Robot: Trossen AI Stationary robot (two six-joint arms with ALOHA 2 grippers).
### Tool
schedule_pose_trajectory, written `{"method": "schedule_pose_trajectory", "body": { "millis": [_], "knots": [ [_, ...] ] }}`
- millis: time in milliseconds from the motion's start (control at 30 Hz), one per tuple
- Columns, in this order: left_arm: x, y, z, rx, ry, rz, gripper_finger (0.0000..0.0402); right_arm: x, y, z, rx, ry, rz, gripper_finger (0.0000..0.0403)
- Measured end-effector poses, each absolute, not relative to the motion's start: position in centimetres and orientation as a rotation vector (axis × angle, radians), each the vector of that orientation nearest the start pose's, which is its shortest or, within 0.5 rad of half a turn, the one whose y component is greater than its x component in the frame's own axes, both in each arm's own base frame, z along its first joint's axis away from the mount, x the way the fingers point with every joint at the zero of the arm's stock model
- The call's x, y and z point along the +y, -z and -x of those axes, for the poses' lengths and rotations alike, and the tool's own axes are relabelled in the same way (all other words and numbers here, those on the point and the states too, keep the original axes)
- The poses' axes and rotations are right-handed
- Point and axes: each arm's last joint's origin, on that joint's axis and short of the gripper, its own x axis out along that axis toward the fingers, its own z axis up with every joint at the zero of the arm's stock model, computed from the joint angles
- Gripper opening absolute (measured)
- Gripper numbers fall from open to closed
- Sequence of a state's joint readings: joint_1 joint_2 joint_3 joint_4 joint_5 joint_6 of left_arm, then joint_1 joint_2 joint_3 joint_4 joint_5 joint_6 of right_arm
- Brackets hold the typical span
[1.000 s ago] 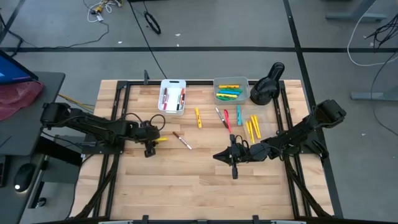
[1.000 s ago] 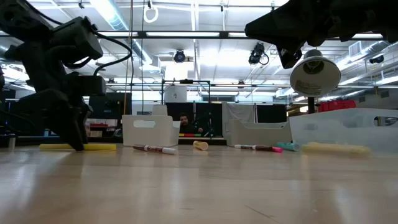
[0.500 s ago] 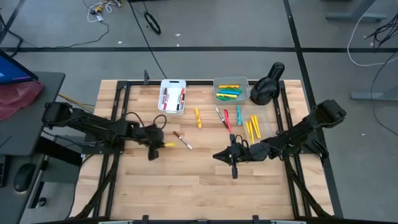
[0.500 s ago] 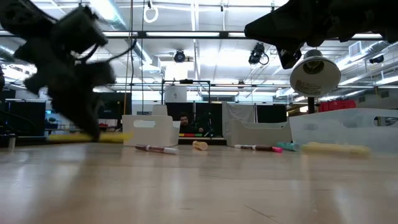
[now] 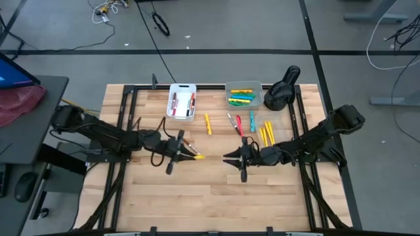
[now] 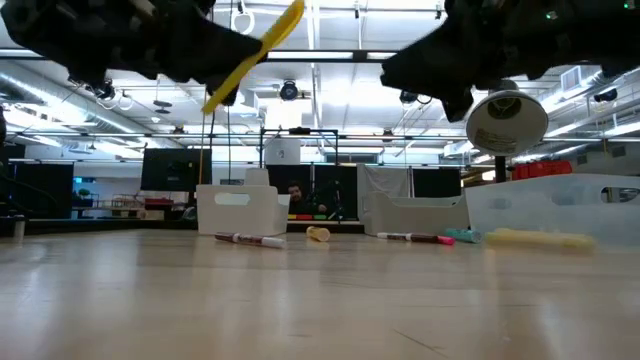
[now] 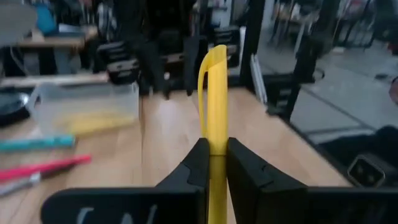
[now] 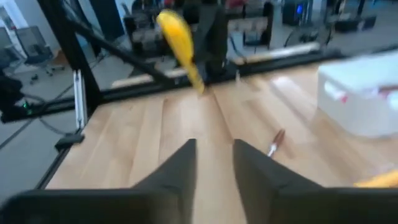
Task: Pick & Place Markers
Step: Put the yellow pen into the transparent bin
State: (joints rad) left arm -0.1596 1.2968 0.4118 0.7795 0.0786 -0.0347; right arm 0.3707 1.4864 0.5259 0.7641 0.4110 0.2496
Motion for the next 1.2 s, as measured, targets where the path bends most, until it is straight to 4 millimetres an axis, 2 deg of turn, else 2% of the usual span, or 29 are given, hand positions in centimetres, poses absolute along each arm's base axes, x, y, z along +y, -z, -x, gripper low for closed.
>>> {"method": "schedule_pose_trajectory", "body": {
  "millis": [233,333,433,600,700,867,1067,1100,1200],
  "knots": [
    [-4.4,-18.9,-25.9,-0.075,0.227,0.02,0.0035,8.8,-19.6,-26.8,0.04,0.052,-0.024,0.0227],
    [-4.5,-18.7,-26.6,-0.096,0.215,0.019,0.0035,8.9,-20.1,-27.2,-0.01,0.054,0.0,0.0251],
    [-4.6,-18.7,-27.7,-0.098,0.211,0.014,0.0037,9.3,-20.4,-28.8,-0.032,0.058,0.043,0.0254],
    [-4.8,-18.8,-29.0,-0.098,0.208,-0.015,0.0037,10.2,-20.4,-31.8,-0.036,0.081,0.088,0.0236],
    [-4.9,-18.7,-29.3,-0.093,0.208,-0.015,0.0039,10.6,-20.6,-32.5,-0.044,0.079,0.102,0.0216],
    [-4.9,-18.8,-29.3,-0.095,0.209,-0.015,0.004,11.1,-20.7,-32.5,-0.048,0.068,0.099,0.0159],
    [-4.9,-18.7,-29.3,-0.09,0.213,-0.01,0.0046,11.2,-20.7,-32.4,-0.048,0.071,0.076,0.0051],
    [-4.9,-18.7,-29.3,-0.089,0.212,-0.007,0.005,11.2,-20.7,-32.4,-0.048,0.071,0.07,0.004],
    [-4.9,-18.7,-29.3,-0.087,0.207,-0.008,0.0068,11.3,-20.8,-32.3,-0.047,0.093,0.06,0.0039]
  ]
}}
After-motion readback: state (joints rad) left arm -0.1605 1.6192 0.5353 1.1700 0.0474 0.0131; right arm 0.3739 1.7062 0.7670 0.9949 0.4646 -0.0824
